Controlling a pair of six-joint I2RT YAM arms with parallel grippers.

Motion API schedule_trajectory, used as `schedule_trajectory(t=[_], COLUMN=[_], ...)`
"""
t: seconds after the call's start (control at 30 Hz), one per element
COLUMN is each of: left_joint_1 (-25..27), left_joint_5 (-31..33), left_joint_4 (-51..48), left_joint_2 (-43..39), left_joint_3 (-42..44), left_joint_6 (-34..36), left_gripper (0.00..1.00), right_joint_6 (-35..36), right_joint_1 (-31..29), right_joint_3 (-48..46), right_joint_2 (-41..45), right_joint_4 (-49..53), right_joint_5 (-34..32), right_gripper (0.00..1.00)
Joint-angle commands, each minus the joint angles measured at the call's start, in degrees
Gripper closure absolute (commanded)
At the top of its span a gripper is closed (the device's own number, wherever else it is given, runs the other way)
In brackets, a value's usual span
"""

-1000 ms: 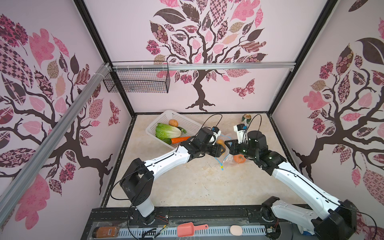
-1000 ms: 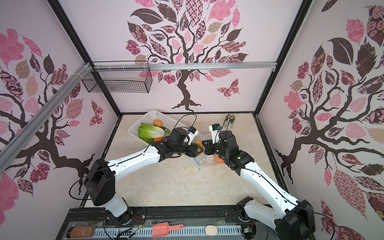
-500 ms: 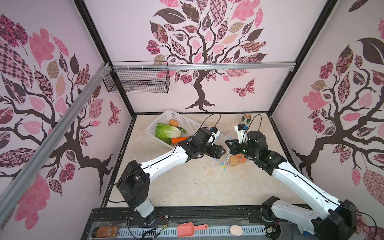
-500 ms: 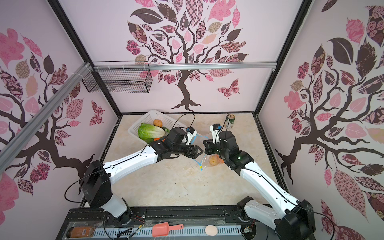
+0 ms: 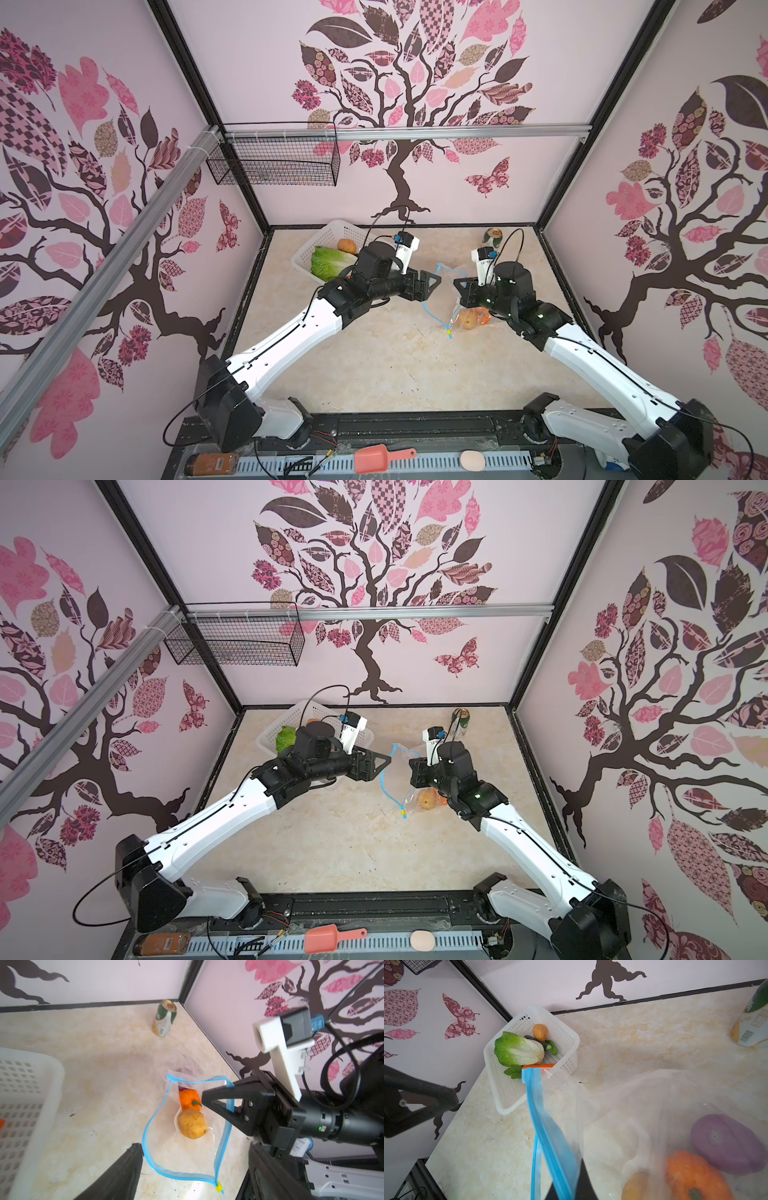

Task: Place the food in the zip-top bag and seal the zipper
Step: 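Withdraw the left gripper from the bag back over the basket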

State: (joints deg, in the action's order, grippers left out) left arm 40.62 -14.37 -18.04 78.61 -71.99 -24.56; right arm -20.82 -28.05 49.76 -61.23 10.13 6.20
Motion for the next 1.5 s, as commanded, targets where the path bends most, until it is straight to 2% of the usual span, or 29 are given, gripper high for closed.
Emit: schedule_trajectory(t=[0.0, 0.07, 0.27, 0.33, 0.4, 0.5, 0.53, 0.67, 0.73, 0.87, 0.97, 1.07, 1.13, 1.37, 1.47], left_joint_1=[-3.76, -5.10, -6.41, -7.09, -9.16, -12.61, -13.45, -13.95, -13.94, -13.77, -13.58, -13.20, -13.20, -14.16, -14.84], left_joint_5=[2.46, 6.04, 23.45, 26.21, 23.20, 20.13, 19.75, 26.73, 28.22, 32.38, 35.39, 40.06, 40.48, 37.45, 35.63], left_joint_4=[0.51, -0.80, -3.62, -2.16, -0.44, -0.73, -1.98, -10.70, -12.87, -18.31, -21.99, -25.57, -27.83, -34.16, -34.25], left_joint_2=[-0.65, -0.46, 2.10, 3.23, 5.06, 9.37, 10.81, 17.81, 20.82, 25.49, 27.44, 29.47, 31.26, 40.28, 42.41], left_joint_3=[2.50, 2.05, -0.81, -1.02, -1.60, -4.01, -5.31, -11.93, -14.67, -18.38, -19.57, -21.60, -23.10, -30.94, -31.57], left_joint_6=[-2.39, -2.77, -5.61, -6.61, -9.31, -17.00, -19.18, -30.75, -34.48, -46.52, -56.68, -63.61, -67.86, -75.58, -78.21], left_gripper=[0.12, 0.03, 0.01, 0.02, 0.01, 0.02, 0.06, 0.18, 0.18, 0.18, 0.22, 0.24, 0.25, 0.28, 0.29], right_joint_6=[0.12, 0.31, 1.04, 1.21, 1.25, 1.35, 1.39, 1.39, 1.56, 1.61, 1.50, 1.18, 1.01, 0.82, 1.12], right_joint_1=[-0.08, -0.10, -0.12, -0.12, -0.11, -0.12, -0.12, -0.15, -0.15, -0.08, -0.09, -0.14, -0.15, -0.14, -0.12], right_joint_3=[0.65, 0.53, -0.01, -0.25, -0.52, -0.82, -0.95, -1.55, -1.76, -2.36, -2.79, -2.88, -2.98, -3.25, -3.85], right_joint_2=[-0.51, -0.57, -0.47, -0.08, 0.34, 0.98, 1.18, 1.73, 1.90, 2.17, 2.17, 1.86, 1.56, 1.23, 1.98], right_joint_4=[-0.65, -0.66, -0.55, -0.75, -1.05, -1.43, -1.59, -2.04, -1.96, -1.89, -2.26, -2.47, -2.57, -2.35, -1.91], right_joint_5=[-0.92, -0.96, -1.79, -2.11, -2.33, -2.59, -2.59, -2.67, -2.84, -3.25, -3.34, -3.12, -2.73, -2.80, -3.49], right_gripper=[1.00, 1.00, 1.00, 1.00, 1.00, 1.00, 1.00, 1.00, 1.00, 1.00, 1.00, 1.00, 1.00, 1.00, 1.00])
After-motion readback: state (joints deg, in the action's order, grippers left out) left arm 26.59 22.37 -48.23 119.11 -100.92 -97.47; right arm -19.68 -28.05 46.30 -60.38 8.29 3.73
